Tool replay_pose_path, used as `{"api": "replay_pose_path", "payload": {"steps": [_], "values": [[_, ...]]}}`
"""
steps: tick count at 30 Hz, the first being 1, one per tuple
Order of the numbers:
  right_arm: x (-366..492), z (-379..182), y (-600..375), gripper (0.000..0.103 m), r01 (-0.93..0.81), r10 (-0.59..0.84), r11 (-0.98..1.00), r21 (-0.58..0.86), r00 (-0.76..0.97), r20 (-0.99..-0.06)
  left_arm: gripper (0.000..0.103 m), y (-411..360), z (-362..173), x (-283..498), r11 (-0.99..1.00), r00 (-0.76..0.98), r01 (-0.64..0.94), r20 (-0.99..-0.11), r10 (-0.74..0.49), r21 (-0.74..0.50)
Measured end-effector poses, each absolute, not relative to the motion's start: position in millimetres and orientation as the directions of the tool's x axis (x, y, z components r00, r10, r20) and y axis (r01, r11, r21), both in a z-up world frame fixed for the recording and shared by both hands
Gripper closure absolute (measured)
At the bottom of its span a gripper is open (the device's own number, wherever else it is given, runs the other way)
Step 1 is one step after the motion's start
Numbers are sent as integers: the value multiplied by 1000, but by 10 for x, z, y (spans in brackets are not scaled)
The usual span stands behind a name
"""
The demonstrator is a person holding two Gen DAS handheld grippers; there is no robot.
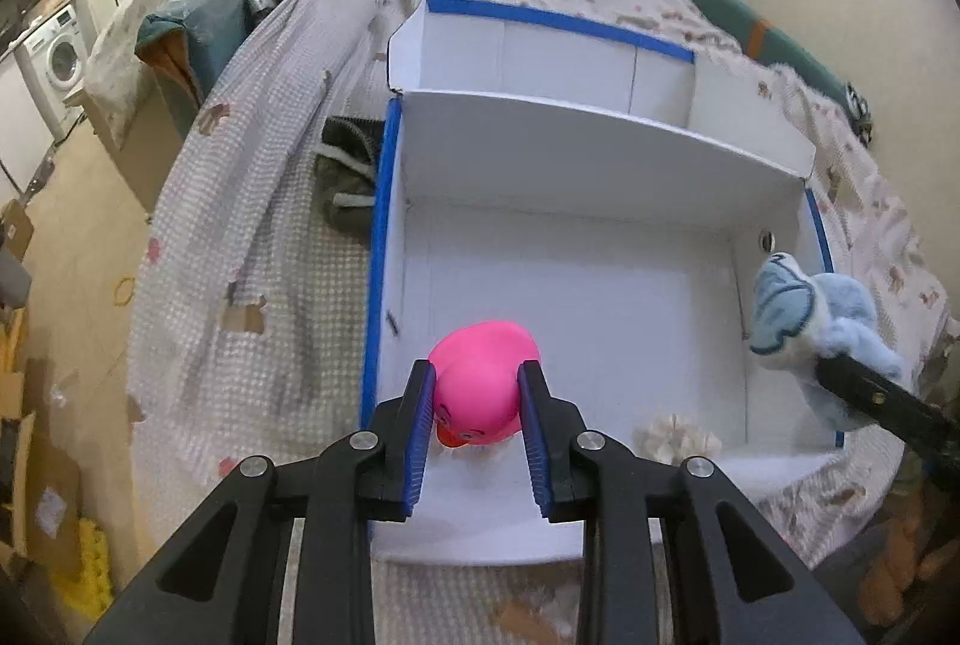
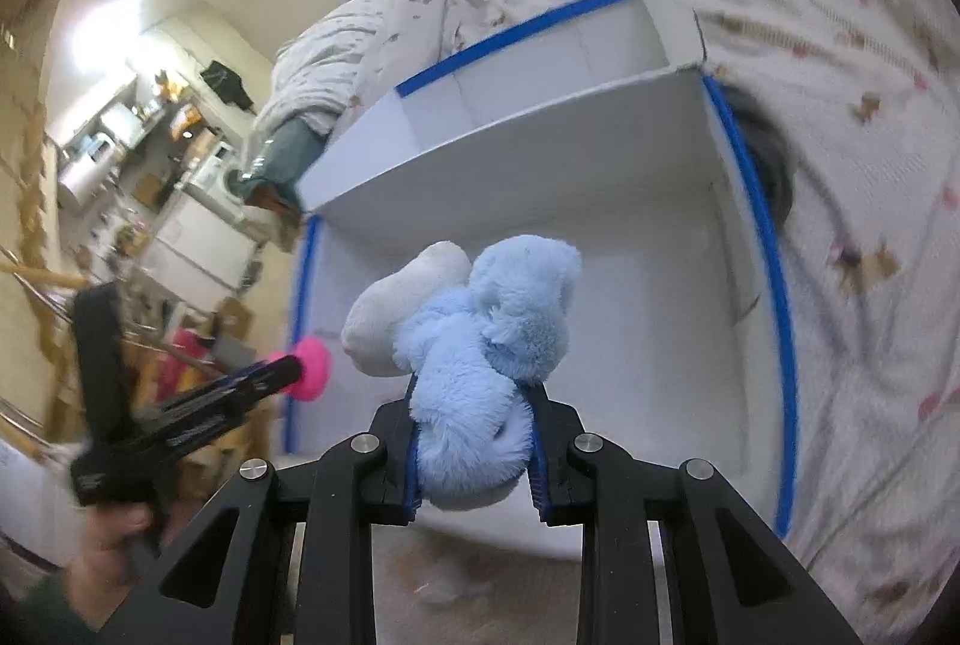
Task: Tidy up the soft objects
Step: 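Lift the pink duck and blue plush and carry both over the box, then open the left gripper to drop the duck while the right releases the plush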
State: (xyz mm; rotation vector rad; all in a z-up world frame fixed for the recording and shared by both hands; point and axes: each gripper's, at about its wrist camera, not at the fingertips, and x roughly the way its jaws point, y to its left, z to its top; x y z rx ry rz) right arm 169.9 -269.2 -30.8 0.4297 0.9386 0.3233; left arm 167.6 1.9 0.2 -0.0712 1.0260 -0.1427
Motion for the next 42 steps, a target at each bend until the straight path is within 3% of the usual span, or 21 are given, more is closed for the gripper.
{"api": "replay_pose_path", "payload": {"steps": [5,13,18,42], "values": [[1810,-683,-2555,74,-34,268,955,293,521,-811,78,5,-239,1653,997,509,24,-857,-77,-75],[1916,-841,-2402,74,-83,303,950,300,467,-831,78,-122,-445,1693,997,494,64,-868,-60,-33],[1942,-968,-2423,74,-63,300,951,303,427,-853,78,-80,-490,1725,995,481,45,-871,-102,-91],[1971,-955,-2224,74,-146,288,958,249,437,-852,78,-207,-489,1676,996,505,84,-861,-62,-22]]}}
